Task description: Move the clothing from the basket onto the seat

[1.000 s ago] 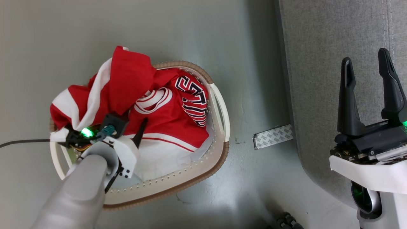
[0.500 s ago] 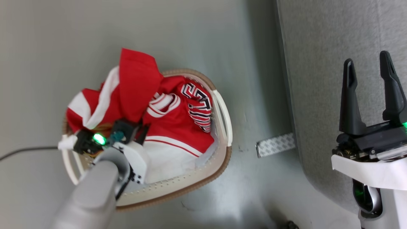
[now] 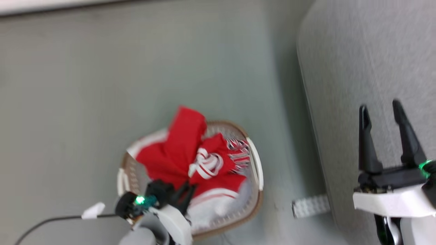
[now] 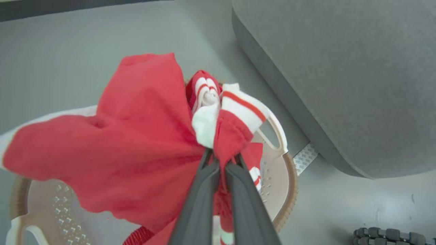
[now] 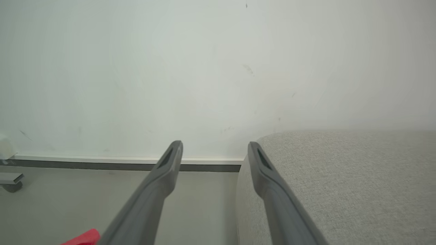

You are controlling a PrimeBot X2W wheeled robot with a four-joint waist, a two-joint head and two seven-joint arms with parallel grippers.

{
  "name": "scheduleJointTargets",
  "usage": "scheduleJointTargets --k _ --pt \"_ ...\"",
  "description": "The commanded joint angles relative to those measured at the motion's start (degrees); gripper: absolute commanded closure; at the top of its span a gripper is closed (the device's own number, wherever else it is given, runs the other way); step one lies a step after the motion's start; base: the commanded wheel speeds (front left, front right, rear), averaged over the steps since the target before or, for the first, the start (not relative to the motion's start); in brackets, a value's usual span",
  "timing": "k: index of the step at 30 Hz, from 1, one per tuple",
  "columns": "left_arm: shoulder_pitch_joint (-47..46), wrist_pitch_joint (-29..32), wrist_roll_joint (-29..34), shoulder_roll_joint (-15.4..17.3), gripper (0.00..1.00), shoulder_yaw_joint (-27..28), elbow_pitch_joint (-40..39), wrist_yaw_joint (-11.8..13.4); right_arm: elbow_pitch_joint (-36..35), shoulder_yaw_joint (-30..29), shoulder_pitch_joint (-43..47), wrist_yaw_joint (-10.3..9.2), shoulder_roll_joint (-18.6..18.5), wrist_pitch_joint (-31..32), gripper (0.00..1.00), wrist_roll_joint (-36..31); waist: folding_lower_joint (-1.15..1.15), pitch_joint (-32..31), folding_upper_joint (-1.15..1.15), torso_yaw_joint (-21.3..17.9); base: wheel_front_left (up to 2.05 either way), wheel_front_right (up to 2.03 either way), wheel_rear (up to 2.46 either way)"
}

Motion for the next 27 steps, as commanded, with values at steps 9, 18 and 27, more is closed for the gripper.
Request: scheduleJointTargets --k 9,18,27 --pt "9.1 6.2 -5.3 1.4 1.00 -0.8 -17.9 1.5 3.4 -1.0 7.0 -0.12 -0.1 -0.1 0.00 -0.9 0.01 -18.4 0.00 6.0 0.00 0.00 0.00" --pt "13.2 12.8 -6.8 4.0 1.00 1.1 -34.0 6.4 5.2 -0.4 11.1 -0.12 -0.2 -0.1 0.00 -1.2 0.01 -26.0 0.00 6.0 0.00 0.00 0.00" --pt "11.4 16.2 -7.3 6.7 1.00 4.3 -39.0 9.1 6.2 0.4 14.3 -0.12 -0.1 -0.1 0.00 -2.2 0.01 -30.9 0.00 5.5 0.00 0.00 0.00"
